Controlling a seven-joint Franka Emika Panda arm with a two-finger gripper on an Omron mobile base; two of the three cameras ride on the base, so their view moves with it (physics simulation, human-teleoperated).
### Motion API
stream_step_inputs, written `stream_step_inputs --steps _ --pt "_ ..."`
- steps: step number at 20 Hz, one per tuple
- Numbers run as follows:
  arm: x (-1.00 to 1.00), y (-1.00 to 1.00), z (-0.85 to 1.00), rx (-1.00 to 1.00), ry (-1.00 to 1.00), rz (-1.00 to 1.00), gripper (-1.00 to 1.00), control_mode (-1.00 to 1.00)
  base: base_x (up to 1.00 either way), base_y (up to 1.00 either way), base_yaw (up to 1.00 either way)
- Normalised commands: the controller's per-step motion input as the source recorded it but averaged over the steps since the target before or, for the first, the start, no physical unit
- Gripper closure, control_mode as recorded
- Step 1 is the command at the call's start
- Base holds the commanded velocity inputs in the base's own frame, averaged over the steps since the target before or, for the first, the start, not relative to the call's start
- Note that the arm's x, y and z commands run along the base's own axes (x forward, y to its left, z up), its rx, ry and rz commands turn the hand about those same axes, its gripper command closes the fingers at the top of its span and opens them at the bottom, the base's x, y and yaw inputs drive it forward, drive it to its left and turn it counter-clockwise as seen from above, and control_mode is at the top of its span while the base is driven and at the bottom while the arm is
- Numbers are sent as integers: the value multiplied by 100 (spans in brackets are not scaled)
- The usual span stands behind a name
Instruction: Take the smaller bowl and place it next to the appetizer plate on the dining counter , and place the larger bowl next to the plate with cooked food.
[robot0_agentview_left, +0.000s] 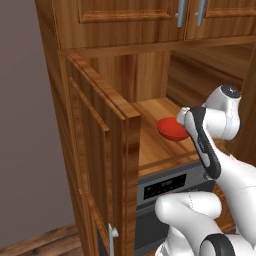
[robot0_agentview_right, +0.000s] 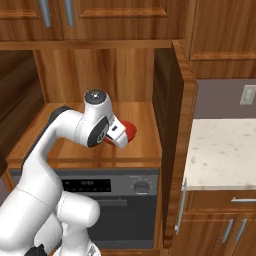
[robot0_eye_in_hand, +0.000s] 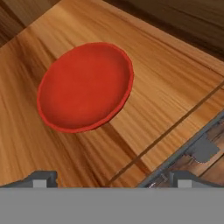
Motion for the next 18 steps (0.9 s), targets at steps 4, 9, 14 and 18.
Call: stream_step_inputs --steps 4,9,14,18 --pt "43 -4 -38 0 0 0 -100 -100 0 0 0" --pt "46 -19 -39 0 0 0 -100 -100 0 0 0" --pt "59 -32 -17 0 0 -3 -100 -100 0 0 0" --pt "61 -21 -3 0 1 -6 -100 -100 0 0 0"
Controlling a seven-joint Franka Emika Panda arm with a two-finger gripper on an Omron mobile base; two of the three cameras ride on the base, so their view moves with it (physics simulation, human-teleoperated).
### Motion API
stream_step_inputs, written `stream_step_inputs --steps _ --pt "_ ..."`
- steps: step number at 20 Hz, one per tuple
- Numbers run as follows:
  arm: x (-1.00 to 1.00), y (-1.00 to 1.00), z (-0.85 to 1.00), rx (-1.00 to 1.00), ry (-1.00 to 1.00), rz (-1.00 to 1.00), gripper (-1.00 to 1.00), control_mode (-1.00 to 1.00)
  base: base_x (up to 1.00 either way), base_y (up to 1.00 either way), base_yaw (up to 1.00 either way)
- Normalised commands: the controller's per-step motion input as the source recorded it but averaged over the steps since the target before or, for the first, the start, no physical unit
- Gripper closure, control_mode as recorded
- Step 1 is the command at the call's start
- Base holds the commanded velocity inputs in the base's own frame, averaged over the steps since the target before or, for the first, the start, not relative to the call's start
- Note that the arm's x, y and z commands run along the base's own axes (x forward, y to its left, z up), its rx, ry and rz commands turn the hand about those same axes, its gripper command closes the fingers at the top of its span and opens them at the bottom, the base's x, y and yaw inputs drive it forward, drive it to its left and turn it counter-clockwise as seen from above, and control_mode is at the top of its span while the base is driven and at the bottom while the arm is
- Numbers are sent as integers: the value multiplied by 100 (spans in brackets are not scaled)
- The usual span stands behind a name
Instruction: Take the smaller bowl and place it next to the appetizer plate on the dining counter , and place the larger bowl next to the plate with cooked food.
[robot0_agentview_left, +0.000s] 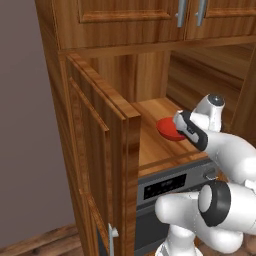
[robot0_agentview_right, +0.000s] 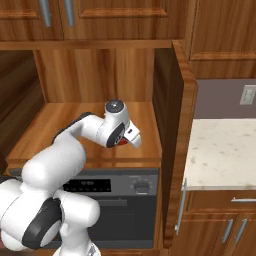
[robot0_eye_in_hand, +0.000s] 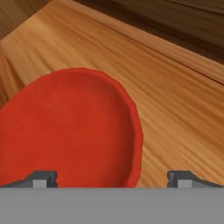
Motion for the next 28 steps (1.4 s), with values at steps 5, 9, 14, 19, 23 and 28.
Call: stream_step_inputs --steps 5,9,14,19,23,28 --pt "47 -4 -14 0 2 -5 -100 -100 0 0 0" --pt "19 0 -29 0 1 -4 -100 -100 0 0 0" --pt "8 0 -29 0 0 -3 100 -100 0 0 0" --pt "6 0 -13 0 0 -3 100 -100 0 0 0" --pt "-20 0 4 0 -6 -1 100 -100 0 0 0" --pt "-75 21 17 -4 -23 2 100 -100 0 0 0"
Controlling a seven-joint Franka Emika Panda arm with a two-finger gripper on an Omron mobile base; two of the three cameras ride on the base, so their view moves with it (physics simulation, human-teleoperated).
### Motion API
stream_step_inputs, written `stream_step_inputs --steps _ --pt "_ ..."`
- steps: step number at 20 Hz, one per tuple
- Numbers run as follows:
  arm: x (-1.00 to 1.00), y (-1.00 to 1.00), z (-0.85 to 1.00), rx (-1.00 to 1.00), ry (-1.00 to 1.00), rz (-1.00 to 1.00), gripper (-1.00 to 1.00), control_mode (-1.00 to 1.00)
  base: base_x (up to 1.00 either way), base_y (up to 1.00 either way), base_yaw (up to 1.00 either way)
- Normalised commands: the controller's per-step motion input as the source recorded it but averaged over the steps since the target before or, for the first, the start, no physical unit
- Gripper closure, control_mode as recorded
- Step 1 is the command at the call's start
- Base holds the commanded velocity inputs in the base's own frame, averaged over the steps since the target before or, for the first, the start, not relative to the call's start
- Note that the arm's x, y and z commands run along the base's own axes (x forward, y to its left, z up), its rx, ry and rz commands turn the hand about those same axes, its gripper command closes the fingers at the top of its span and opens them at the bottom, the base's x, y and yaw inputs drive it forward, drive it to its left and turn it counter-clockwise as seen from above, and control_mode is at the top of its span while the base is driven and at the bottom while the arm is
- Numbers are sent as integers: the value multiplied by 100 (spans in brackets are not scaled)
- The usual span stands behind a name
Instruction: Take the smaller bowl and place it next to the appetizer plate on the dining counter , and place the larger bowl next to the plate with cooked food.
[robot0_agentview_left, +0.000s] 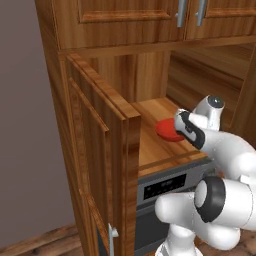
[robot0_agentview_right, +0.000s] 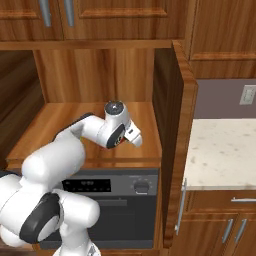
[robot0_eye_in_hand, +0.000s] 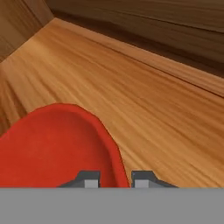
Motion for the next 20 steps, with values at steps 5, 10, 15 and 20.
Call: stream_step_inputs --steps 5,10,15,20 --pt "-83 22 39 -3 -24 6 100 -100 0 0 0" --pt "-81 33 85 -7 -22 11 100 -100 0 0 0" --pt "-71 25 100 -7 -7 14 100 -100 0 0 0" --pt "-77 2 100 0 16 13 100 -100 0 0 0"
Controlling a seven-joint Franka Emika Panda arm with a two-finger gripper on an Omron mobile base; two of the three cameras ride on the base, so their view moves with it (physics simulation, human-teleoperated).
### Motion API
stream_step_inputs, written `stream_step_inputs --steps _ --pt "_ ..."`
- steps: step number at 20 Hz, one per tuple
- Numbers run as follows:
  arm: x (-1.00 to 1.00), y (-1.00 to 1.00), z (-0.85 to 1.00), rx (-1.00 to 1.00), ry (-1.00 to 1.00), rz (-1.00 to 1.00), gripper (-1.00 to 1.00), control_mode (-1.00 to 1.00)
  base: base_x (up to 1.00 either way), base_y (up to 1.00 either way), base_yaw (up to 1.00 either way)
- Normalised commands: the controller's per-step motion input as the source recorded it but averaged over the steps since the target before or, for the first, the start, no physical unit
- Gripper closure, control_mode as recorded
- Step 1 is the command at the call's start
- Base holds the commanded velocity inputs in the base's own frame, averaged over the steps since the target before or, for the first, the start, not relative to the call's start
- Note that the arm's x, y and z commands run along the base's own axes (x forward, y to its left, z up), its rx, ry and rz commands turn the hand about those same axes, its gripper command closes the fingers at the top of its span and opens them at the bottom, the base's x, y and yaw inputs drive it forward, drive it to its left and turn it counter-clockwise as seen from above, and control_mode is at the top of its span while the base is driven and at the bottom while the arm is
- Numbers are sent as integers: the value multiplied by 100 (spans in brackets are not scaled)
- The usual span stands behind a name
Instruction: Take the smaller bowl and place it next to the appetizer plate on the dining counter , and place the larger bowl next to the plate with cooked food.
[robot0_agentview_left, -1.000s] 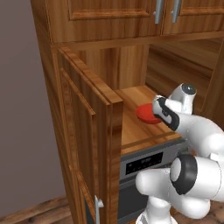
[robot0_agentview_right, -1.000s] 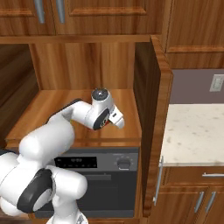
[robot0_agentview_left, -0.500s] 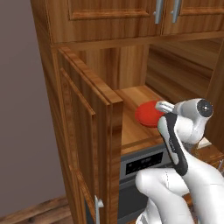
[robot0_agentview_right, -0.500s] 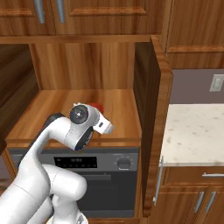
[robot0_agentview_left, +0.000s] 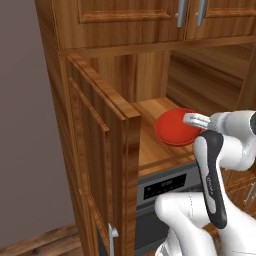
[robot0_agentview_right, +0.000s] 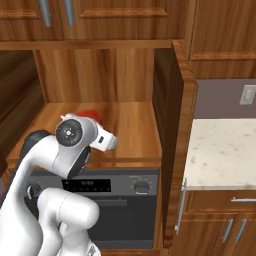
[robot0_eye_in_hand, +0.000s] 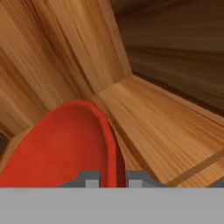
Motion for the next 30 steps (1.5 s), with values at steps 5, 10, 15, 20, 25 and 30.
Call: stream_step_inputs --steps 5,10,15,20,25,30 --pt "-85 0 99 0 39 15 100 -100 0 0 0" --pt "-47 4 17 -1 21 19 100 -100 0 0 0" --pt "-13 0 -63 -7 -5 15 100 -100 0 0 0" --pt "-7 7 -81 -10 -32 10 100 -100 0 0 0" --pt "0 6 -38 -5 -33 6 100 -100 0 0 0" --pt "0 0 11 0 -5 3 100 100 -1 0 5"
